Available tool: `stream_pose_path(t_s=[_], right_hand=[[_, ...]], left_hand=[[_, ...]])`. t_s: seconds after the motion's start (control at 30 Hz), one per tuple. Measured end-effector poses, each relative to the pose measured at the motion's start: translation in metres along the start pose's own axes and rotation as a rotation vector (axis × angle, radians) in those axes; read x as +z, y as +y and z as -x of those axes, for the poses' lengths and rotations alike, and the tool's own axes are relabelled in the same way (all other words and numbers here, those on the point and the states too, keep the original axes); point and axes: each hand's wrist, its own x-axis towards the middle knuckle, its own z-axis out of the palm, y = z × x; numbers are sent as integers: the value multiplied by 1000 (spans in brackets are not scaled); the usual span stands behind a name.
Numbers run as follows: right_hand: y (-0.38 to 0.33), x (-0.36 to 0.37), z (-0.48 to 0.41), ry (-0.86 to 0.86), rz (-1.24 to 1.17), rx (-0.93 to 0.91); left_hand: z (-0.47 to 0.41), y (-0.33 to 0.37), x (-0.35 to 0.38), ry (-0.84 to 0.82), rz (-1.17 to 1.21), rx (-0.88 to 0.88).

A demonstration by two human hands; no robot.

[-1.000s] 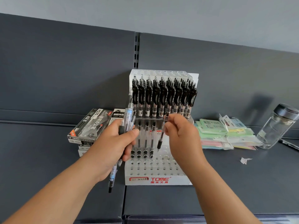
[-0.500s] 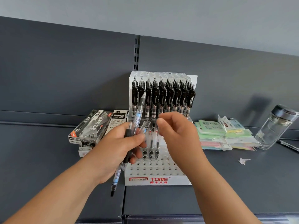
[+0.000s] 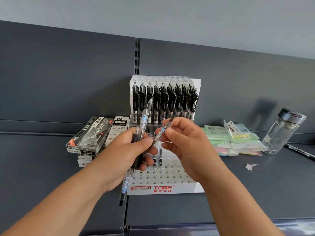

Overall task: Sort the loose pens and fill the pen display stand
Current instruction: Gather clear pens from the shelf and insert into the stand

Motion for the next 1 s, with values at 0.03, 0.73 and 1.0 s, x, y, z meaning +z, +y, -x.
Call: stream_pose_path(t_s=[0.03,0.73,1.0], right_hand=[[-2,-2,0,19,7,-14],[46,-19,-7,299,836,-110],[10,-13,-4,299,623,-129]], left_hand=[[0,0,1,1,8,-2],[0,-11,-7,114,-143,14],[1,-10,-3,78,-147,24]])
